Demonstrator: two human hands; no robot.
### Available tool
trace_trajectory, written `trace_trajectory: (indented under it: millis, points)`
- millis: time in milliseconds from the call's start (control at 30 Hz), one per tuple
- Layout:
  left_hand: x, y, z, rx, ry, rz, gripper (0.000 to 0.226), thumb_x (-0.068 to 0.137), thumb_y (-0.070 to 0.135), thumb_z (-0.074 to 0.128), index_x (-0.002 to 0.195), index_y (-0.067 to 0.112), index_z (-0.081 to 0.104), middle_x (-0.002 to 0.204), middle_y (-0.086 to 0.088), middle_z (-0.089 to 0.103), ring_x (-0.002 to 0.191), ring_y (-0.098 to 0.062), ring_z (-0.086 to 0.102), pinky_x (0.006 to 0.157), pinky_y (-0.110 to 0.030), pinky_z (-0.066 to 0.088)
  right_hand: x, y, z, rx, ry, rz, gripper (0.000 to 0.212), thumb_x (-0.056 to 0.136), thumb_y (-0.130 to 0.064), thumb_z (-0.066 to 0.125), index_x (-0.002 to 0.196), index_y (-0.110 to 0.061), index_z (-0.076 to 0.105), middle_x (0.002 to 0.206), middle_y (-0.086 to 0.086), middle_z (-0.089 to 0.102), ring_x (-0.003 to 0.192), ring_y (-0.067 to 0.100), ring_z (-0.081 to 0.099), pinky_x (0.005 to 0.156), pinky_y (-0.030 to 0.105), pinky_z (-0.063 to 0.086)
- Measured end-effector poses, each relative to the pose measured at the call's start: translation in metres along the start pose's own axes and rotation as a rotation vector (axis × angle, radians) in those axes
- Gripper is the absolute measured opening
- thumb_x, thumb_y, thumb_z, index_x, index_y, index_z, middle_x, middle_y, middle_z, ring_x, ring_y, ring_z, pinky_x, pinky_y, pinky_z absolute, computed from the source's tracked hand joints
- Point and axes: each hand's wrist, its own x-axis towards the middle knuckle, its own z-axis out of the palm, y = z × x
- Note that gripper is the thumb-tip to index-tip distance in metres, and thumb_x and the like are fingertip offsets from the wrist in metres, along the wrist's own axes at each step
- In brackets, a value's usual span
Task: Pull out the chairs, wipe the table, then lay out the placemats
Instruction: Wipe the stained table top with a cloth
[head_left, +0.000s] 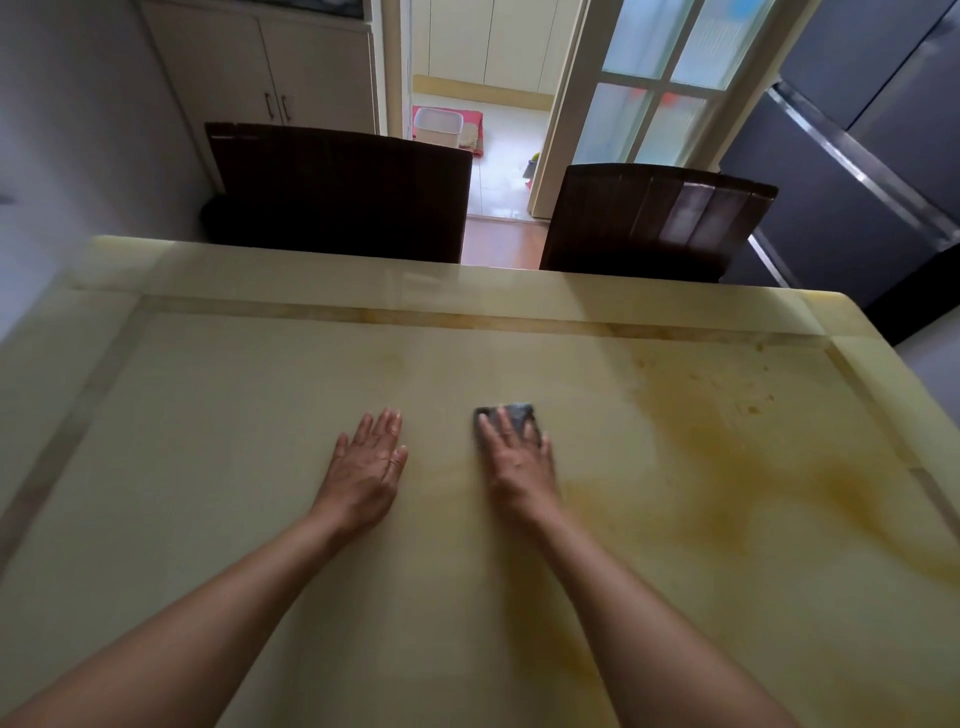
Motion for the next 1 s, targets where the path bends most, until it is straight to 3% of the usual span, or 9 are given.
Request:
trace_trajectory:
  millis: [167,400,600,800,1000]
  points:
    - [-0.019,-0.008,0.004,-0.043,0.014,-0.028,0.054,0.102,0.032,0.022,0.151,0.017,0.005,0.16,0.002,-0.002,0.147,-0.013,-0.006,0.117,-0.034,-0.007,-0.04,-0.063,0.038,0.021,-0.047,-0.219,0.062,0.097,-0.017,0.03,0.151,-0.033,0.005,0.16,-0.008,-0.008,0.147,0.023,-0.012,0.116,0.041,-0.013]
    - [-0.045,-0.017,0.009,-0.046,0.014,-0.059,0.054,0.102,0.034,0.023,0.151,0.018,0.006,0.16,0.002,-0.001,0.147,-0.014,-0.005,0.117,-0.035,-0.006,-0.06,-0.076,0.044,-0.001,-0.11,-0.243,0.058,0.1,-0.02,0.024,0.152,-0.032,0.002,0.159,-0.008,-0.012,0.147,0.021,-0.016,0.115,0.037,-0.016]
    - [-0.059,-0.008,0.019,0.038,-0.032,-0.018,0.054,0.102,0.032,0.021,0.151,0.017,0.003,0.159,0.001,-0.004,0.147,-0.015,-0.008,0.117,-0.036,-0.006,-0.049,0.001,0.018,0.01,0.001,0.051,0.064,0.096,-0.01,0.028,0.152,-0.029,0.003,0.16,-0.004,-0.009,0.147,0.025,-0.012,0.117,0.043,-0.008]
    - [-0.065,0.006,0.033,0.134,-0.052,0.0,0.055,0.102,0.034,0.018,0.151,0.018,-0.003,0.159,0.003,-0.01,0.146,-0.015,-0.012,0.117,-0.037,-0.008,-0.078,0.094,0.002,-0.011,0.062,0.308,0.056,0.102,-0.022,0.023,0.153,-0.026,-0.001,0.16,-0.002,-0.009,0.147,0.03,-0.004,0.117,0.047,-0.001]
    - [-0.066,0.004,0.035,0.211,-0.086,-0.003,0.057,0.102,0.036,0.017,0.15,0.018,-0.008,0.158,0.003,-0.016,0.146,-0.016,-0.016,0.117,-0.038,-0.01,-0.092,0.112,-0.002,0.017,0.083,0.418,0.055,0.102,-0.023,0.024,0.153,-0.024,0.002,0.161,0.0,-0.008,0.147,0.031,-0.002,0.118,0.045,-0.002]
